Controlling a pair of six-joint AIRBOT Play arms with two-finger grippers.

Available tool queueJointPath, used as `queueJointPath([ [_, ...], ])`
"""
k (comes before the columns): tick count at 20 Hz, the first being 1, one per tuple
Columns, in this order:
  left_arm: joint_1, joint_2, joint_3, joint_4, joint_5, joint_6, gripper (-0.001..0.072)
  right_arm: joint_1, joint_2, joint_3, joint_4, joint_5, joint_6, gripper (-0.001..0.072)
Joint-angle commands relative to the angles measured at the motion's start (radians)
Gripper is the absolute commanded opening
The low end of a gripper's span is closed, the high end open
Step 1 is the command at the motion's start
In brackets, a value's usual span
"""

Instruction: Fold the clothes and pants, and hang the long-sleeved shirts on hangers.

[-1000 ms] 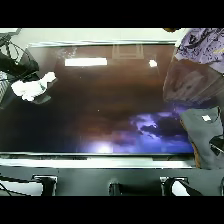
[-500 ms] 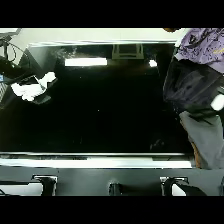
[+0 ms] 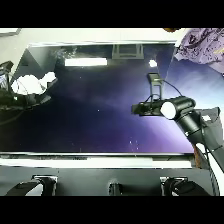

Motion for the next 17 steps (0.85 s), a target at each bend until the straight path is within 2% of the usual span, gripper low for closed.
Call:
queueJointPath([
  [1, -0.002, 0.099, -0.109, 0.006, 0.053, 0.007, 0.0020, 0.060, 0.000, 0.001, -0.006, -0.035, -0.055, 0.0032],
  [5, -0.002, 0.097, -0.110, 0.004, 0.046, 0.007, 0.0021, 0.060, 0.000, 0.001, -0.068, -0.037, -0.055, 0.0031],
  [17, -0.002, 0.097, -0.110, 0.004, 0.045, 0.007, 0.0021, 0.060, 0.000, 0.001, -0.067, -0.036, -0.055, 0.0031],
])
